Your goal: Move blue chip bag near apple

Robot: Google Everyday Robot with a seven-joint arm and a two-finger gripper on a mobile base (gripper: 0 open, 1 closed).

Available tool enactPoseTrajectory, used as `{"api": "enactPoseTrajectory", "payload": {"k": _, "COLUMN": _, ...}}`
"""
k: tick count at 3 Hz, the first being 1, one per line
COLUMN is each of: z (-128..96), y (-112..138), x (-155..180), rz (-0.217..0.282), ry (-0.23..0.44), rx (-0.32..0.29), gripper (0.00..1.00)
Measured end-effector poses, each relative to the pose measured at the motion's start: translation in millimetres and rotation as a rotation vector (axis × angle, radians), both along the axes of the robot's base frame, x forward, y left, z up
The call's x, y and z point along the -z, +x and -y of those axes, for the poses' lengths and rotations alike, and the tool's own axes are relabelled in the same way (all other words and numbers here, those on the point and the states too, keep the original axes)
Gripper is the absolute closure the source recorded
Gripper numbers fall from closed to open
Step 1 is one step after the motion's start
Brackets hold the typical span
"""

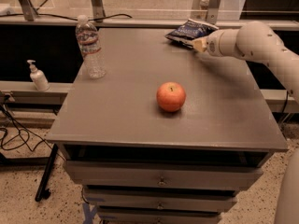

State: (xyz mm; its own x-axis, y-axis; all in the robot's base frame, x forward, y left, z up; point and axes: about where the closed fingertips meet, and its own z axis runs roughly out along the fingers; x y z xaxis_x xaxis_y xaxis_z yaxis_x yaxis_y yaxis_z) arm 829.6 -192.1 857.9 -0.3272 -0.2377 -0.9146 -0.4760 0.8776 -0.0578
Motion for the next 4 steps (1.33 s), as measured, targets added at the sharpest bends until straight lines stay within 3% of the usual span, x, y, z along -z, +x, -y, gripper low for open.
{"api": "enactPoseTrajectory", "payload": {"k": 1, "z": 2.4, "y": -16.9, "x": -14.5, "rz": 0.023, "ry": -0.003, "rx": -0.02, "gripper": 1.0}}
{"api": "enactPoseTrajectory", "payload": {"k": 2, "z": -4.3, "y": -57.6, "x": -28.5, "rz": 0.03, "ry": -0.016, "rx": -0.106, "gripper": 1.0}}
{"api": "enactPoseTrajectory", "payload": {"k": 3, "z": -12.9, "y": -114.0, "x": -29.1, "rz": -0.008, "ry": -0.04, "rx": -0.21, "gripper": 1.0}}
{"api": "enactPoseTrajectory", "payload": {"k": 4, "z": -21.0, "y": -172.3, "x": -19.0, "rz": -0.076, "ry": -0.068, "rx": -0.291, "gripper": 1.0}}
